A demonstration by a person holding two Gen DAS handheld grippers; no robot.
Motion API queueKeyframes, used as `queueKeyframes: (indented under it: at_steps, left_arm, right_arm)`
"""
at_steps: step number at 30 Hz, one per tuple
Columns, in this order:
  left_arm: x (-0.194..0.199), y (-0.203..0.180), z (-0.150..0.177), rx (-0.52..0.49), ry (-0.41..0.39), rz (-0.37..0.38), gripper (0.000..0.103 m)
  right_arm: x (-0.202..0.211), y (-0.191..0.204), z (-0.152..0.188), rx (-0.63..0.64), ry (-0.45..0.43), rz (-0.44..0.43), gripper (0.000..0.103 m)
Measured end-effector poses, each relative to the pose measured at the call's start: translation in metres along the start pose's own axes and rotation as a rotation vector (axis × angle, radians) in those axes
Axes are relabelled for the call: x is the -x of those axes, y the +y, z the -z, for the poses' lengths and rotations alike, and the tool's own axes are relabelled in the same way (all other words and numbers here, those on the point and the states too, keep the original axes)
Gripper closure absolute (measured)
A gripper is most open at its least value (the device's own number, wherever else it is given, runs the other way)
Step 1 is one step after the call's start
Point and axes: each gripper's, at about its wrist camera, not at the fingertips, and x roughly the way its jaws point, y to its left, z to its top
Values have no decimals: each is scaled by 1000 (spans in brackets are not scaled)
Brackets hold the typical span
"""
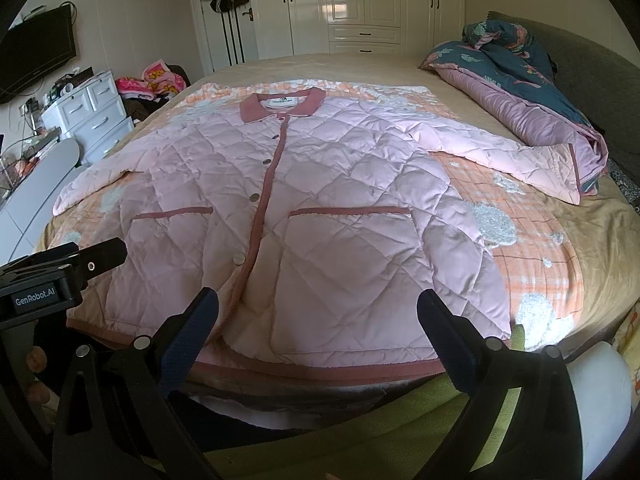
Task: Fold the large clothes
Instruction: 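Move both tools toward the pink quilted jacket on the bed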
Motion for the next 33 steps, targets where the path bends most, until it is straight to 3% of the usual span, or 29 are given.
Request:
queueKeyframes:
  at_steps: [33]
  left_arm:
    - [3,0,-3,-3,-8,2,9]
  right_arm:
    - [1,3,-2,1,2,-4,4]
